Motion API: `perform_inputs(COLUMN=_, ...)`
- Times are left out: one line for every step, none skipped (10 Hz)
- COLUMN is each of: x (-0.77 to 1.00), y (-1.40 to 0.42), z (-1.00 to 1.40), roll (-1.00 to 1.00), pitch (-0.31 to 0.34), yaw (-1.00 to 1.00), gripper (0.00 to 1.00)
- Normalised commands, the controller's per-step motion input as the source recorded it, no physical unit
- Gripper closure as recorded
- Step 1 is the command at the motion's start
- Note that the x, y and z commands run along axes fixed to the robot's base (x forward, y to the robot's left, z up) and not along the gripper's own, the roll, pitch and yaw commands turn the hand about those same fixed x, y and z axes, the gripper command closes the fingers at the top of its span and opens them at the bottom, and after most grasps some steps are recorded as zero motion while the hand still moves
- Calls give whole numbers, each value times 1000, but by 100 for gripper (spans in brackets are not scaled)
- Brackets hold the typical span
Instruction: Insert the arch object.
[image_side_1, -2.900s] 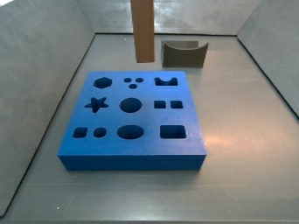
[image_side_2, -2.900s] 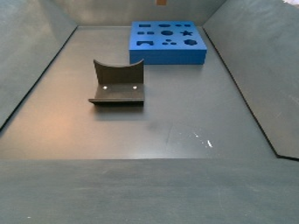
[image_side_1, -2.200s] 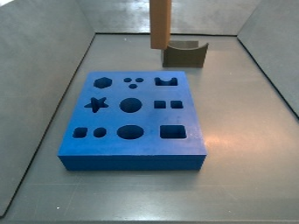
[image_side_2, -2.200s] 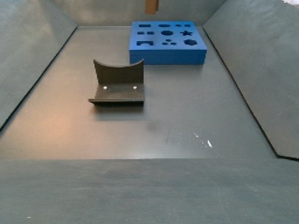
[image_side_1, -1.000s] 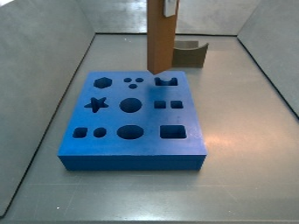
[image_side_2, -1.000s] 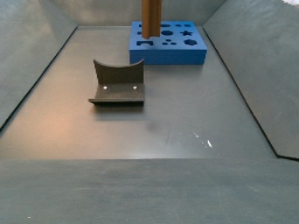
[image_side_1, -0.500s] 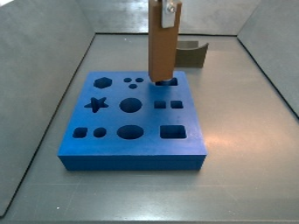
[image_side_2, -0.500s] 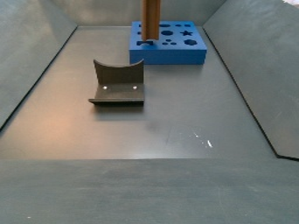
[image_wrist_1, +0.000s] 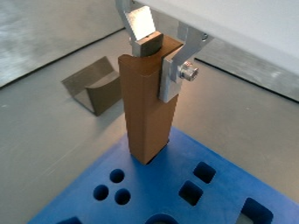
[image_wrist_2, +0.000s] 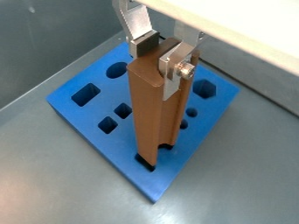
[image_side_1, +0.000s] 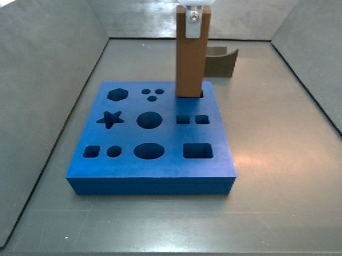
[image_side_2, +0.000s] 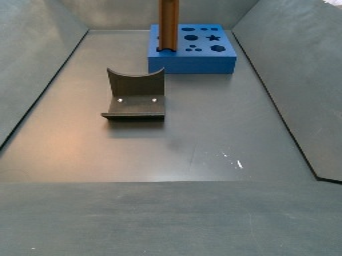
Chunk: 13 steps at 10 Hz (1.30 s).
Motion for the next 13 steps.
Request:
perform_inputs(x=289, y=77, z=-149, roll=36, pitch=99, yaw=-140, gripper=100)
perform_inputs(x=51, y=91, z=-214, roll=69, pitch=6, yaw=131, gripper=100)
perform_inputs(x=0, y=0, z=-346, roll=-23, pitch=0, yaw=211, gripper=100)
perform_inputs(x=0, y=0, z=-414, roll=-120, pitch=0, yaw=286, gripper=100)
perform_inputs(x=0, y=0, z=-443, roll=-237, pitch=20, yaw=294, gripper=100)
perform_inputs(x=0, y=0, z=-394, roll=-279, pitch=44, yaw=311, gripper=100)
perform_inputs(x=94, y=0, z=-406, roll=-249, pitch=47, yaw=54, gripper=100)
perform_inputs(x=86, y=0, z=-371, roll=-166, pitch=17, yaw=0, gripper=100)
perform_inputs(x=100, y=0, z=-343, roll=-150, pitch=21, yaw=0, gripper=100)
perform_inputs(x=94, y=0, z=-297, roll=-119, pitch=19, yaw=-40, gripper=100)
perform_inputs(x=71, y=0, z=-300, roll=-103, pitch=10, yaw=-43, gripper=100)
perform_inputs(x=120, y=0, z=-217, roll=-67, pitch=34, yaw=-63, gripper=100)
perform_inputs(x=69, y=0, z=-260, roll=-69, pitch=14, yaw=-60, gripper=100)
